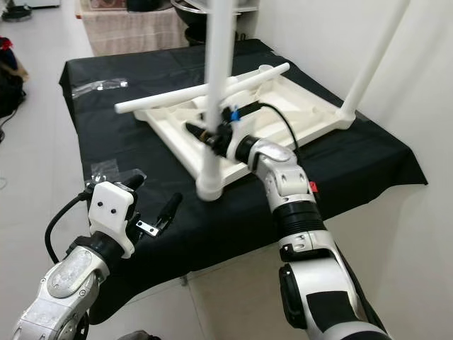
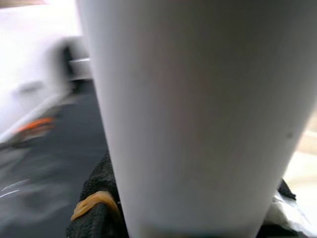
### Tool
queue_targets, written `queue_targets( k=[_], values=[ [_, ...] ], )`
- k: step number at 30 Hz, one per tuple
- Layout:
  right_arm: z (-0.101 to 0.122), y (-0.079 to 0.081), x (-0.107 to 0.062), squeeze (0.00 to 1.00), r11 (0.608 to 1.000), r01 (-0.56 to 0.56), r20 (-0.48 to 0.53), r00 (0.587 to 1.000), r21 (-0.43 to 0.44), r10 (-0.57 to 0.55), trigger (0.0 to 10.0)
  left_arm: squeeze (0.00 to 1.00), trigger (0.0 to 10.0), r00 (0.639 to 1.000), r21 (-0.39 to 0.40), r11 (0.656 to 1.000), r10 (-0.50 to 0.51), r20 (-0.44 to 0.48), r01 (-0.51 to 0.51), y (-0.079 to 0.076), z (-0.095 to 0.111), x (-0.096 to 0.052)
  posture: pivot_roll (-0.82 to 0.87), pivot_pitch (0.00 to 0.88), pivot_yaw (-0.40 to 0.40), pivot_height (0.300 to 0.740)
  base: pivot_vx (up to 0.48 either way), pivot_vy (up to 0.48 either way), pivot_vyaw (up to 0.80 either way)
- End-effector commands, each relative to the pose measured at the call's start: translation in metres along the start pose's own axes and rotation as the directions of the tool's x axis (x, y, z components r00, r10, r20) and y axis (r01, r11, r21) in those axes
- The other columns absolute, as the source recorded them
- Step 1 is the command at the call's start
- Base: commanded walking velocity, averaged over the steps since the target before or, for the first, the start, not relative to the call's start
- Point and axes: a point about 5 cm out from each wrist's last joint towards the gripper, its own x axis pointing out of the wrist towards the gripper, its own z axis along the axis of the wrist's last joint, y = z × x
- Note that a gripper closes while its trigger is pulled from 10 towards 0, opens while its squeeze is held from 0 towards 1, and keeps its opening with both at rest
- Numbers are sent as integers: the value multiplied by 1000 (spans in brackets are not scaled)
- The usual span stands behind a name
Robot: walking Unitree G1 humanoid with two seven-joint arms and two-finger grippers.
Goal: Building children table
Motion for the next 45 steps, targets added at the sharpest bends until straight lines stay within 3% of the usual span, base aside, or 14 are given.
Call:
queue_targets(
  k=[1, 6, 9, 14, 15, 20, 21, 27, 28, 30, 34, 36, 39, 45],
  values=[
    [-5, -13, -4, 0, 990, 129, -64, 989, -53, -132, 0, 0, 10000, 1000, 2, 1000, 3, 2, -3, -1, 0, 1, 23, 73, -71, 740, 0, 0, 0],
    [-7, -26, -16, 0, 905, 420, -74, 902, -68, -425, 0, 0, 10000, 1000, 4, 1000, 2, 2, -2, -1, 0, 1, 18, 72, -70, 740, 0, 0, 0],
    [-10, -17, -33, 0, 741, 671, -95, 737, -18, -669, 0, 0, 10000, 1000, 3, 1000, 0, 3, 0, -2, 0, 1, 19, 70, -68, 740, 0, 0, 0],
    [-10, -6, -36, 0, 675, 738, -95, 671, -11, -735, 0, 0, 10000, 1000, 4, 1000, 2, 3, -2, -1, 0, 2, 20, 69, -72, 740, 0, 0, 0],
    [-7, 3, -30, 0, 702, 712, -73, 701, 18, -710, 10000, 0, 10000, 1000, 5, 1000, 3, 4, -3, -1, 0, 1, 22, 70, -73, 740, 0, 0, 0],
    [12, 17, -17, 0, 801, 597, 81, 797, 33, -598, 10000, 0, 10000, 1000, 6, 1000, 5, 2, -5, 0, 0, 1, 17, 70, -73, 740, 0, 0, 0],
    [14, 16, -17, 1000, 810, 586, 106, 804, 30, -586, 10000, 0, 10000, 1000, 6, 1000, 6, 2, -6, 0, -1, 1, 17, 70, -73, 740, 0, 0, 0],
    [25, -2, -25, 1000, 796, 604, 147, 790, -19, -596, 10000, 0, 10000, 1000, 5, 1000, 6, 3, -6, -1, -1, 1, 16, 67, -75, 740, 0, 0, 0],
    [27, -6, -24, 0, 824, 566, 148, 816, -12, -558, 10000, 0, 10000, 1000, 5, 1000, 7, 4, -7, -1, -1, 1, 16, 63, -73, 740, 0, 0, 0],
    [29, -8, -23, 0, 861, 509, 144, 852, -5, -503, 10000, 0, 10000, 1000, 4, 1000, 7, 4, -7, -1, -1, 1, 16, 63, -73, 740, 0, 0, 0],
    [23, 0, -22, 0, 996, 14, 58, 998, 93, -19, 10000, 0, 10000, 1000, 4, 1000, 4, 2, -4, -1, -2, 0, 13, 59, -72, 740, 0, 0, 0],
    [23, 4, -30, 0, 984, -161, 65, 985, 69, 157, 10000, 0, 10000, 1000, 4, 1000, 2, 2, -2, -2, -2, 1, 12, 54, -73, 740, 0, 0, 0],
    [24, 11, -56, 0, 856, -517, 87, 853, 8, 514, 10000, 0, 10000, 1000, 4, 1000, -1, 5, 1, -2, -2, 1, 15, 49, -73, 740, 0, 0, 0],
    [19, 15, -54, 0, 737, -675, 82, 737, 33, 671, 10000, 0, 10000, 1000, 6, 1000, -3, 8, 3, -3, -1, 1, 24, 45, -75, 740, 0, 0, 0]
  ],
)
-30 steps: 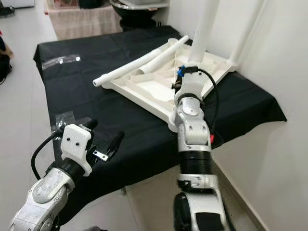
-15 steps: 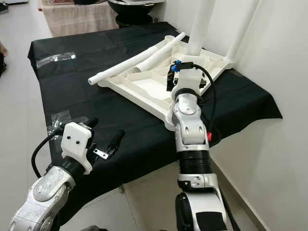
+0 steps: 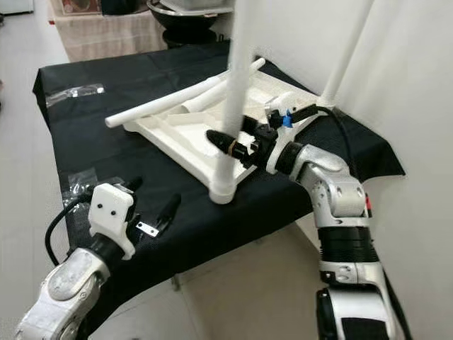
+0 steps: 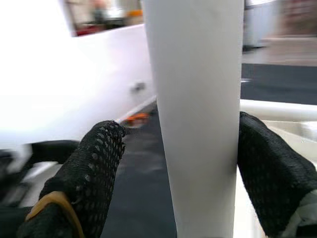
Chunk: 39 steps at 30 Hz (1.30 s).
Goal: Building children table
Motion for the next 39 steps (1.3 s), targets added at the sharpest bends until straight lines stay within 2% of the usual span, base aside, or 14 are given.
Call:
queue_targets(
  k=[1, 13, 14, 21, 26, 27, 28, 29, 30, 32, 33, 34, 35, 39],
  values=[
    [-2, 4, 7, 0, 997, -73, 0, 997, 9, 73, 10000, 0, 10000, 1000, 6, 1000, -5, -8, 5, -1, -2, 0, 24, 45, -75, 740, 0, 0, 0],
    [-22, 7, 71, 0, 999, -44, -37, 998, -23, 43, 9333, 0, 10000, 1000, -2, 1000, -6, 2, 6, -2, 0, -2, 43, 49, -88, 740, 0, 0, 0],
    [-24, 6, 74, 0, 1000, -22, -40, 999, -23, 21, 0, 0, 10000, 1000, -2, 1000, -4, 2, 4, -2, 0, -2, 43, 51, -91, 740, 0, 0, 0],
    [-22, -5, 71, 0, 992, 120, -4, 993, -26, -120, 0, 0, 10000, 1000, -2, 1000, 0, 0, 0, -2, 0, -3, 42, 52, -93, 740, 0, 0, 0],
    [-18, -23, 57, 0, 925, 376, 25, 927, -47, -375, 0, 0, 10000, 1000, -2, 1000, 1, 0, -1, -2, -1, -2, 28, 58, -87, 740, 0, 0, 0],
    [-17, -30, 51, 0, 871, 488, 27, 873, -48, -487, 0, 0, 10000, 1000, -2, 1000, 1, 1, -1, -2, -1, -1, 27, 58, -87, 740, 0, 0, 0],
    [-21, -43, 35, 0, 692, 719, -11, 693, -62, -721, 0, 0, 10000, 1000, -2, 1000, 0, 1, 0, -2, -1, 0, 19, 59, -76, 740, 0, 0, 0],
    [-21, -43, 35, 0, 692, 719, -11, 693, -62, -721, 0, 0, 10000, 1000, -2, 1000, 0, 1, 0, -2, -1, 0, 19, 59, -76, 740, 0, 0, 0],
    [-24, -50, 22, 0, 531, 843, -33, 530, -84, -847, 0, 0, 10000, 1000, -3, 1000, -2, 2, 2, -2, -1, 0, 19, 59, -76, 740, 0, 0, 0],
    [-24, -50, 22, 0, 531, 843, -33, 530, -84, -847, 0, 0, 10000, 1000, -3, 1000, -2, 2, 2, -2, -1, 0, 19, 59, -76, 740, 0, 0, 0],
    [-25, -51, 8, 0, 356, 930, -24, 355, -97, -935, 0, 0, 10000, 1000, -2, 1000, -4, 3, 4, -2, -1, 1, 19, 60, -75, 740, 0, 0, 0],
    [-25, -51, 8, 0, 356, 930, -24, 355, -97, -935, 0, 0, 10000, 1000, -2, 1000, -4, 3, 4, -2, -1, 1, 19, 60, -75, 740, 0, 0, 0],
    [-24, -48, 0, 0, 219, 972, -6, 220, -89, -976, 0, 0, 10000, 1000, 0, 1000, -5, 4, 5, -2, 0, 2, 19, 59, -74, 740, 0, 0, 0],
    [-22, -35, 1, 0, 106, 993, 19, 108, -57, -994, 0, 0, 10000, 1000, 2, 1000, -8, 6, 8, -2, 0, 3, 21, 59, -73, 740, 0, 0, 0]
  ],
)
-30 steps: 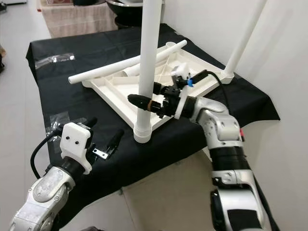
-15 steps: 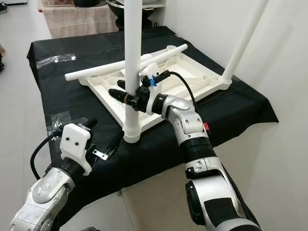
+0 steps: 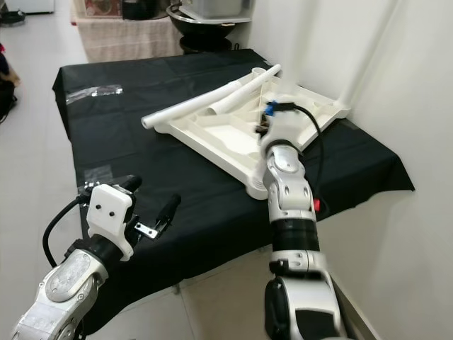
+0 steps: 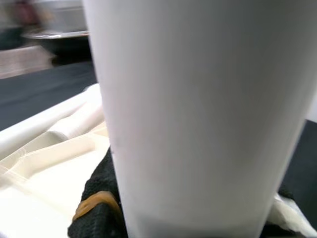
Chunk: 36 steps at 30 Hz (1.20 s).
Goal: Building children table
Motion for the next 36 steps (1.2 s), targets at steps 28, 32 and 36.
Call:
queue_targets(
  k=[28, 32, 36],
  values=[
    [4, -3, -43, 0, 233, -973, -64, 232, 4, 971, 10000, 0, 10000, 1000, 4, 1000, -5, -6, 5, -1, -2, 1, 15, 64, -75, 740, 0, 0, 0],
    [10, 3, -45, 0, 101, -994, -32, 100, 41, 994, 10000, 0, 10000, 1000, 6, 1000, -5, -4, 5, -1, -1, 1, 15, 64, -75, 740, 0, 0, 0],
    [14, 19, -38, 0, 103, -995, -14, 103, 10, 995, 10000, 0, 10000, 1000, 7, 1000, -5, -4, 5, 0, -1, 0, 33, 58, -79, 740, 0, 0, 0]
  ],
)
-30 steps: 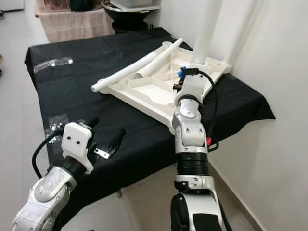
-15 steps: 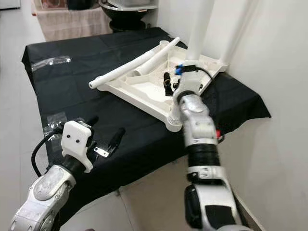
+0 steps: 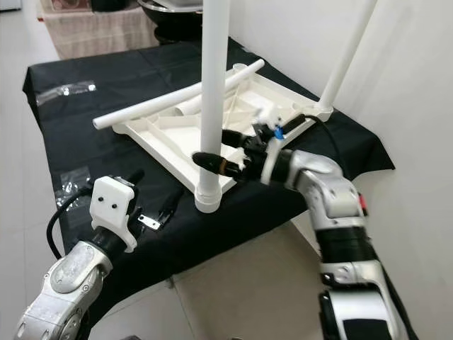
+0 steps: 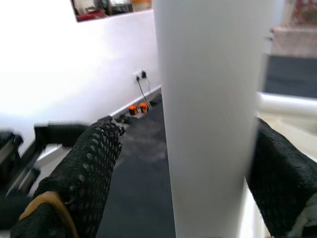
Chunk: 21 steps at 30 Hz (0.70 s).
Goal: Building children table
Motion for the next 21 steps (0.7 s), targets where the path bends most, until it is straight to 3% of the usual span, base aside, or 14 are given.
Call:
queue_targets(
  k=[1, 2, 6, 8, 9, 13, 15, 16, 17, 18, 19, 20, 21],
  values=[
    [1, 1, 13, 0, 999, -23, -1, 1000, -24, 23, 10000, 0, 10000, 1000, 9, 1000, -3, -11, 3, 0, -2, -2, 35, 57, -82, 740, 0, 0, 0],
    [3, 2, 25, 0, 999, -35, 6, 999, -38, 36, 10000, 0, 10000, 1000, 5, 1000, -3, -8, 3, 0, -2, -3, 37, 56, -81, 740, 0, 0, 0],
    [5, 7, 44, 0, 998, -58, 32, 998, -34, 59, 10000, 0, 10000, 1000, 3, 1000, -4, -8, 4, -1, -2, -4, 38, 49, -84, 740, 0, 0, 0],
    [5, 7, 44, 0, 998, -58, 32, 998, -34, 59, 10000, 0, 10000, 1000, 3, 1000, -4, -8, 4, -1, -2, -4, 38, 49, -84, 740, 0, 0, 0],
    [4, 10, 50, 0, 998, -64, 48, 997, -29, 66, 0, 0, 10000, 1000, 4, 1000, -4, -8, 4, -1, -2, -4, 41, 47, -86, 740, 0, 0, 0],
    [0, 4, 58, 0, 999, 46, 56, 997, -19, -45, 0, 0, 10000, 1000, 8, 1000, -1, -9, 1, -1, -2, -4, 42, 43, -89, 740, 0, 0, 0],
    [-5, -15, 56, 0, 953, 304, 24, 952, -4, -304, 0, 0, 10000, 1000, 8, 1000, 3, -9, -3, 0, -2, -5, 37, 41, -89, 740, 0, 0, 0],
    [-5, -15, 56, 0, 953, 304, 24, 952, -4, -304, 0, 0, 10000, 1000, 8, 1000, 3, -9, -3, 0, -2, -5, 37, 41, -89, 740, 0, 0, 0],
    [-10, -27, 51, 0, 892, 453, -13, 891, -2, -453, 0, 0, 10000, 1000, 8, 1000, 3, -9, -3, 0, -3, -4, 31, 44, -82, 740, 0, 0, 0],
    [-19, -38, 42, 0, 796, 605, -84, 792, -26, -604, 0, 0, 10000, 1000, 6, 1000, 1, -10, -1, -1, -3, -4, 29, 41, -79, 740, 0, 0, 0],
    [-19, -38, 42, 0, 796, 605, -84, 792, -26, -604, 0, 0, 10000, 1000, 6, 1000, 1, -10, -1, -1, -3, -4, 29, 41, -79, 740, 0, 0, 0],
    [-25, -45, 36, 0, 725, 686, -125, 716, -55, -687, 0, 0, 10000, 1000, 5, 1000, 0, -11, 0, -1, -4, -4, 26, 41, -79, 740, 0, 0, 0],
    [-25, -45, 36, 0, 725, 686, -125, 716, -55, -687, 0, 0, 10000, 1000, 5, 1000, 0, -11, 0, -1, -4, -4, 26, 41, -79, 740, 0, 0, 0]
  ],
)
